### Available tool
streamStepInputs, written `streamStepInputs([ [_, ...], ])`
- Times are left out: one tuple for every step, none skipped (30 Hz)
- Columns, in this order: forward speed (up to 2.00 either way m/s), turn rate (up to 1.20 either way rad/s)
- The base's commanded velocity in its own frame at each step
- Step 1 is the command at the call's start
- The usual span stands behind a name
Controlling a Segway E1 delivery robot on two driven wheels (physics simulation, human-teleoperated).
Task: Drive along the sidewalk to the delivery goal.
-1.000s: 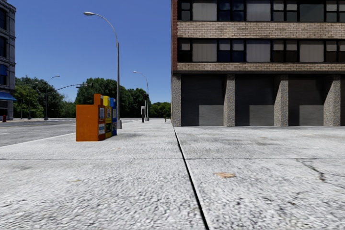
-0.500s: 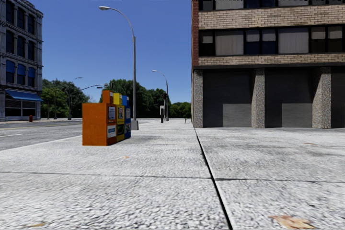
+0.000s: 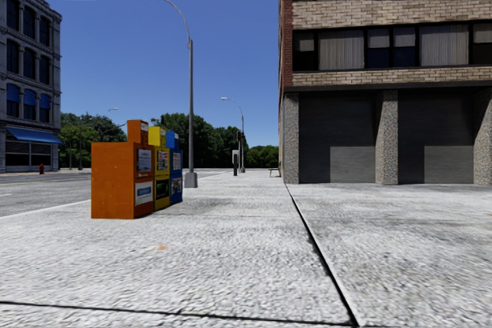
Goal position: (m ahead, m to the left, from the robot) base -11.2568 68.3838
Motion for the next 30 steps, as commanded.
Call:
streamStepInputs([
  [2.00,0.00],
  [2.00,0.00],
  [2.00,0.00],
  [2.00,0.00],
  [2.00,0.00],
  [2.00,0.00],
  [2.00,0.00],
  [2.00,0.00],
  [2.00,0.00],
  [2.00,0.00],
  [2.00,0.00],
  [2.00,0.00],
  [2.00,0.00],
  [2.00,0.00],
  [2.00,0.00],
  [2.00,0.00],
  [2.00,0.00],
  [2.00,0.00],
  [2.00,0.00],
  [2.00,0.00],
  [2.00,0.00],
  [2.00,0.00],
  [2.00,0.00],
  [2.00,0.00],
  [2.00,0.00],
  [2.00,0.00],
  [2.00,0.00],
  [2.00,0.00],
  [2.00,0.00],
  [2.00,0.00],
])
